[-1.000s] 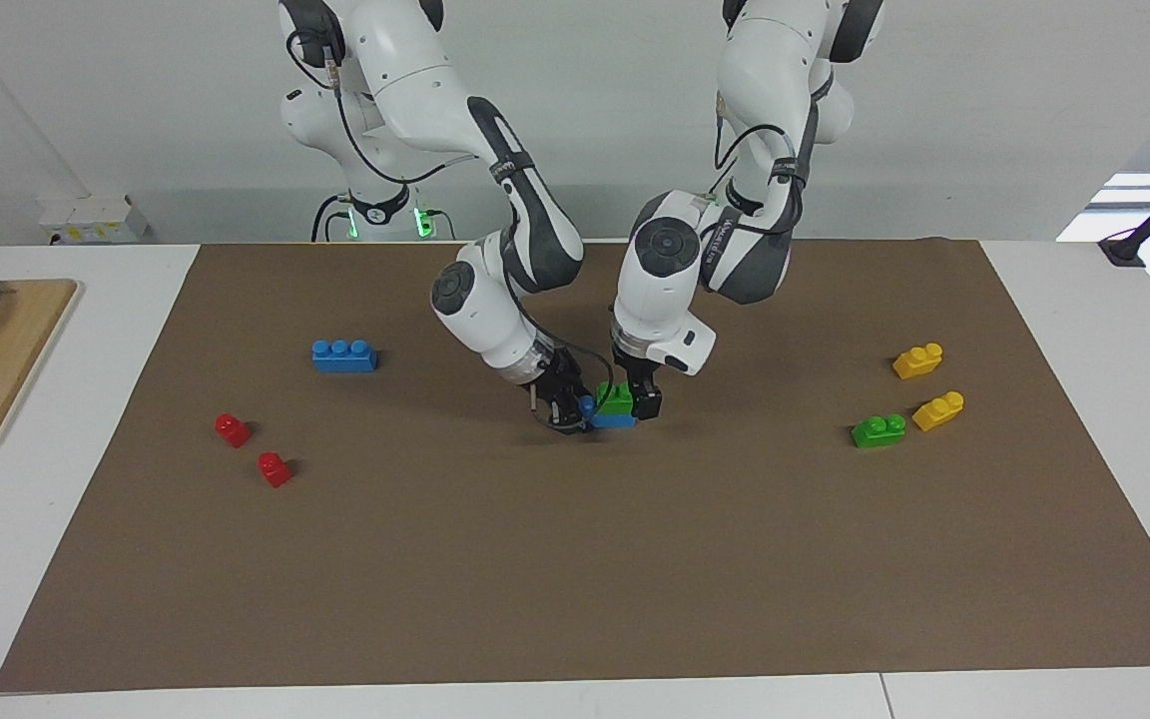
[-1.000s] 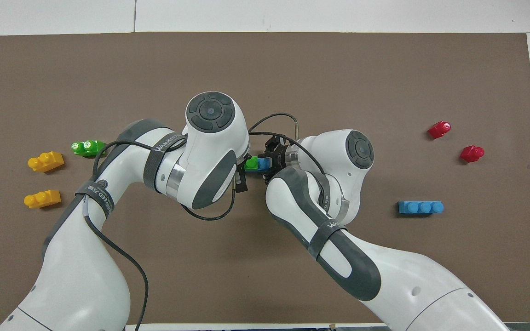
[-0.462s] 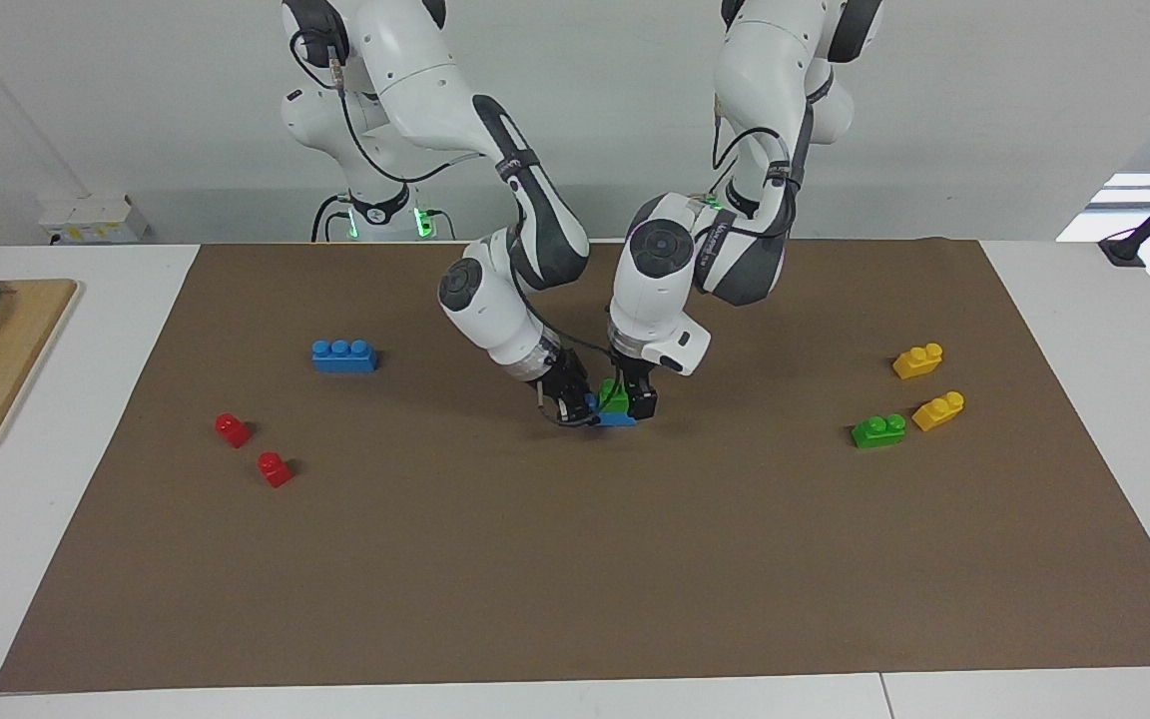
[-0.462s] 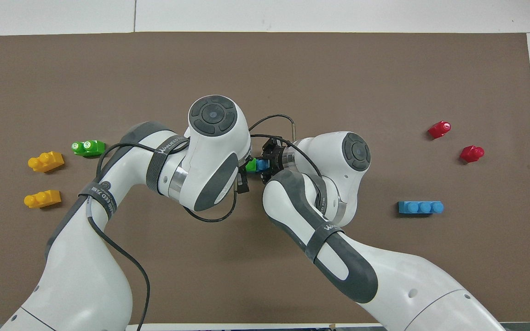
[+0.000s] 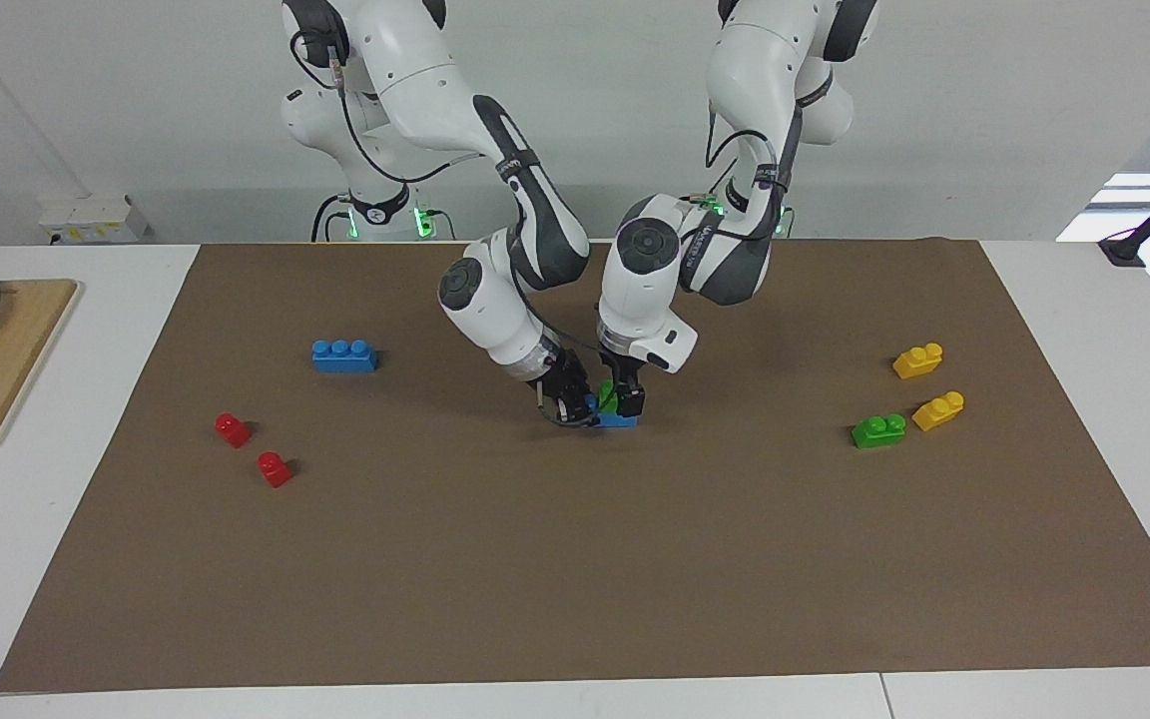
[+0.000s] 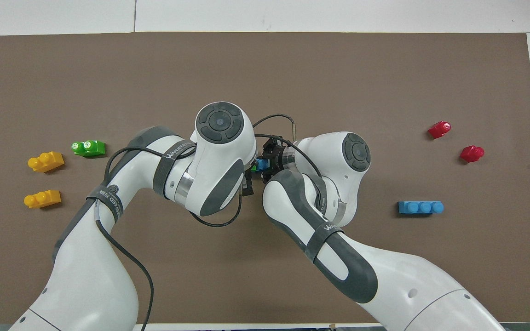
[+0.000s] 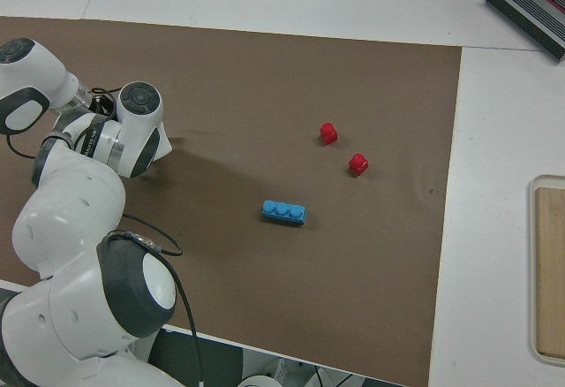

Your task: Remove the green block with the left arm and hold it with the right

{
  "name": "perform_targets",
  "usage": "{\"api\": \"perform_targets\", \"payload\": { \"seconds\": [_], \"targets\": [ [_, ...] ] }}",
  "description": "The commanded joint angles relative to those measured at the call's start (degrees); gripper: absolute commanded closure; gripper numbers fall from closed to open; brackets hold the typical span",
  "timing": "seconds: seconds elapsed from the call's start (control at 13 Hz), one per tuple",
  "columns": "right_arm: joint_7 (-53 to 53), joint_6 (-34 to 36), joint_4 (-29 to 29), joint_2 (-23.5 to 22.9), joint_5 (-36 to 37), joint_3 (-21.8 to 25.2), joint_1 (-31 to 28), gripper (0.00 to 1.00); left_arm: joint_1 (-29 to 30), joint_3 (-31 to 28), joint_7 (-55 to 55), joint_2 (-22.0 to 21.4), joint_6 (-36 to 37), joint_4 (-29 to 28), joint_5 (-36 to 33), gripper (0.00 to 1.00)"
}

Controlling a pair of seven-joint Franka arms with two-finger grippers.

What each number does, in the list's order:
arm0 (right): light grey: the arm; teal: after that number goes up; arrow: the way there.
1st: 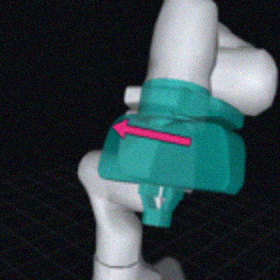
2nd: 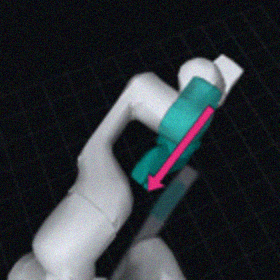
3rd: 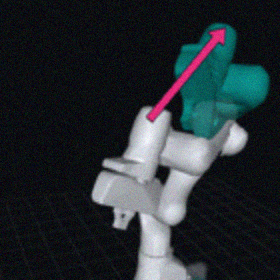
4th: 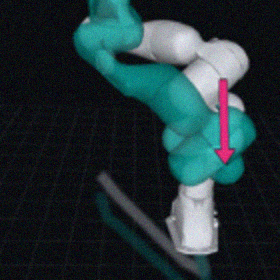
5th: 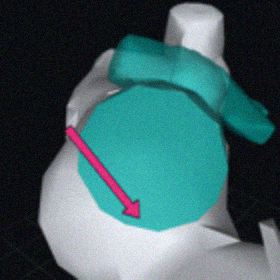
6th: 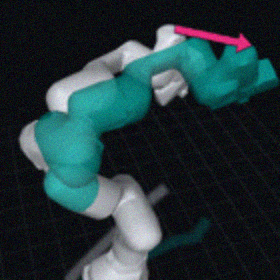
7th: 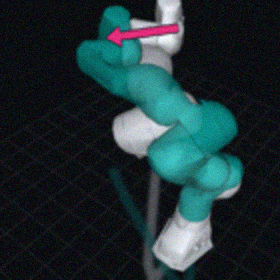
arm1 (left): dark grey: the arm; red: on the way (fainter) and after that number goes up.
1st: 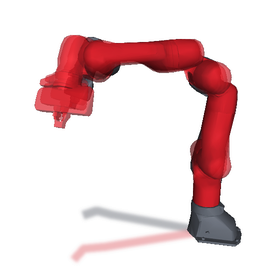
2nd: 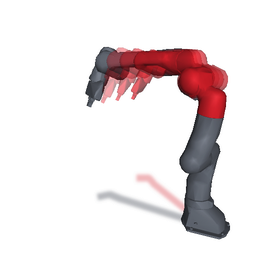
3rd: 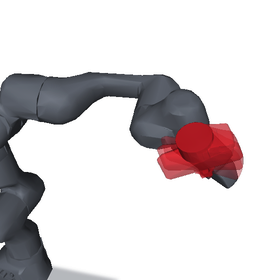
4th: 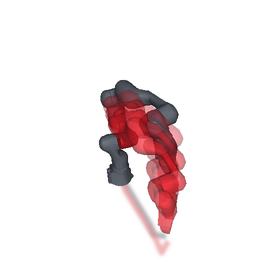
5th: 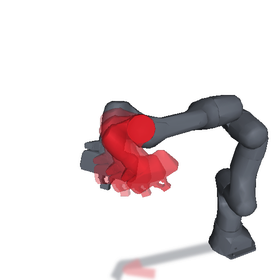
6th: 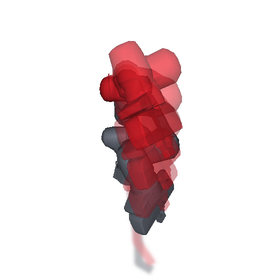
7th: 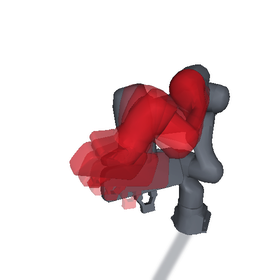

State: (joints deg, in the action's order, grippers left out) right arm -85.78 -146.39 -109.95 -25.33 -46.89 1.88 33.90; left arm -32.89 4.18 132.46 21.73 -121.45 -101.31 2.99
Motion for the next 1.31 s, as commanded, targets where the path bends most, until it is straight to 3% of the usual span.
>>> {"api": "perform_targets", "payload": {
  "seconds": [0.0,0.08,0.31,0.38,0.62,0.77,1.23],
  "targets": [
    [0.8,-2.2,-0.8,-0.2,-1.6,0.1,0.3,1.00,-1.0,-0.8,1.9,-2.0,-2.2,-3.1,-1.1,0.00],
    [0.8,-2.2,-0.8,-0.2,-1.6,0.1,0.3,1.00,-1.0,-0.8,2.0,-2.0,-2.2,-3.1,-1.1,0.03],
    [0.8,-2.2,-0.8,-0.2,-1.6,0.1,0.3,1.00,-0.9,-0.8,2.0,-1.9,-1.5,-2.1,-1.1,0.86],
    [0.9,-2.2,-0.8,-0.2,-1.6,0.1,0.3,1.00,-0.9,-0.8,2.1,-1.8,-1.3,-1.8,-1.1,1.00],
    [0.8,-2.2,-0.8,-0.2,-1.6,0.1,0.3,1.00,-0.2,-1.0,1.7,-2.0,1.4,1.3,-1.1,1.00],
    [0.8,-2.3,-0.8,-0.2,-1.6,0.1,0.3,1.00,1.1,-1.4,0.2,-5.3,3.6,1.8,-1.1,1.00],
    [0.8,-1.9,-0.4,-0.2,-1.5,0.1,0.2,1.00,6.8,-1.3,-17.8,-14.2,13.9,-3.0,-0.4,1.00]
  ]
}}
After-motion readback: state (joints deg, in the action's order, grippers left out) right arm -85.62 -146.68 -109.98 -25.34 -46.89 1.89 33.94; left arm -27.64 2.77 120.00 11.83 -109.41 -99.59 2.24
